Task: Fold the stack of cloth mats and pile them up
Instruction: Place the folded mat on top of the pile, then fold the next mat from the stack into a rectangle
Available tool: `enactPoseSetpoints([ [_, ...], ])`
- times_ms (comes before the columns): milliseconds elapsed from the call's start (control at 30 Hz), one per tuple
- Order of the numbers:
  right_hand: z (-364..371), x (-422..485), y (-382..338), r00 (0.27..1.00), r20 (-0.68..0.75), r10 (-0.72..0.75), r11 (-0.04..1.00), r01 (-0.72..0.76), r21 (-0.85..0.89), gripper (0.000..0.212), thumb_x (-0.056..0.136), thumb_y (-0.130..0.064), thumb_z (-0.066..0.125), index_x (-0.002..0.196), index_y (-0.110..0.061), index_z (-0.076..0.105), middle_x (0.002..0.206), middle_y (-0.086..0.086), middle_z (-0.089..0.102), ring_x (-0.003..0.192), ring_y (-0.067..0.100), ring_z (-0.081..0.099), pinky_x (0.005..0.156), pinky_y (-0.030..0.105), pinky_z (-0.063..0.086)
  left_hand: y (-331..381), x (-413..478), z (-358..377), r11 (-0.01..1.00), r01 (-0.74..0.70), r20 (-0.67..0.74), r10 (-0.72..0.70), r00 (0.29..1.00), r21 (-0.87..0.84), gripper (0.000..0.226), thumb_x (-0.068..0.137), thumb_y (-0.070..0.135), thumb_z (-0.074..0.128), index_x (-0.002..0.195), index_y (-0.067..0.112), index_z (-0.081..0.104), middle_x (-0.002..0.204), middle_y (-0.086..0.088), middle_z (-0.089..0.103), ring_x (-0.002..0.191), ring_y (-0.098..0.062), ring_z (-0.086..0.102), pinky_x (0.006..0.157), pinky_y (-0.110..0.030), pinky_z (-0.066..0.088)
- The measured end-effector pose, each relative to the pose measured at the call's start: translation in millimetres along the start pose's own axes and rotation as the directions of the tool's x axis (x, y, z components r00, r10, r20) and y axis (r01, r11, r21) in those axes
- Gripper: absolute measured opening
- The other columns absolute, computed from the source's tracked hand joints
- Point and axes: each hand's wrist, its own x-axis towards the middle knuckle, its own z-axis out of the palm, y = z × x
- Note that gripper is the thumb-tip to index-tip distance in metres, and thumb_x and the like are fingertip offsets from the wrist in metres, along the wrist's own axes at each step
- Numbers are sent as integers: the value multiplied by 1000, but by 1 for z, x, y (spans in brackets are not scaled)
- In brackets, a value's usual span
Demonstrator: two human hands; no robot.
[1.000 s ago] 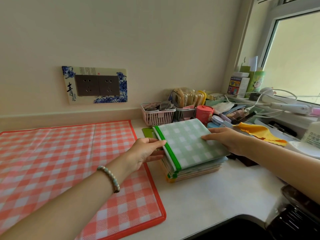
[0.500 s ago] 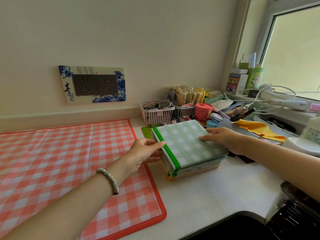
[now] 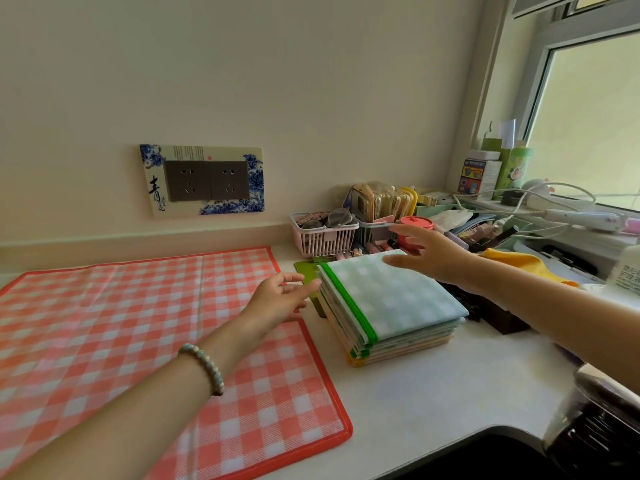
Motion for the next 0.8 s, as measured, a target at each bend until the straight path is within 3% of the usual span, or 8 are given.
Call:
enactPoseSetpoints([
  [167,33,6,-50,988,50,-145,989,146,-7,74,82,-42,65,145,-28,30,147,1,39,128,14,42,97,25,36,-8,-11,-34,971,-99,-2,102,995,218,52,84,46,63,128,21,51,124,3,56,102,-5,56,66,-14,44],
  [267,71,2,-77,972,110,-208,978,208,17,78,81,-45,65,146,-26,26,152,-1,29,136,17,33,105,27,29,-23,-25,-67,904,-112,9,118,993,412,67,78,58,60,135,27,43,137,8,48,123,-10,45,84,-19,39],
  [367,112,-5,-99,949,199,-243,970,244,21,80,82,-48,64,147,-26,24,154,-3,26,138,16,30,108,28,27,-38,-44,-107,828,-74,1,89,996,556,80,75,64,59,142,29,36,147,10,38,134,-9,36,101,-25,31],
  [533,174,-27,-125,889,366,-273,960,276,47,78,83,-52,60,147,-31,22,156,-7,16,142,16,21,115,37,24,-59,-85,-167,699,-18,-13,39,999,715,82,75,64,59,144,29,33,151,7,32,136,-10,33,106,-23,26],
  [667,208,-48,-143,842,445,-305,949,309,65,75,82,-60,56,146,-35,26,156,-10,17,142,14,20,114,38,22,-68,-121,-205,611,-9,26,-19,999,792,89,71,69,56,146,29,29,153,6,27,137,-8,27,107,-19,20],
  [800,222,-71,-158,792,476,-382,916,392,84,75,79,-65,55,144,-38,28,154,-13,20,141,10,20,116,35,19,-68,-153,-230,518,-9,92,-135,987,855,97,64,81,50,147,39,20,156,12,12,142,-8,12,116,-31,14],
])
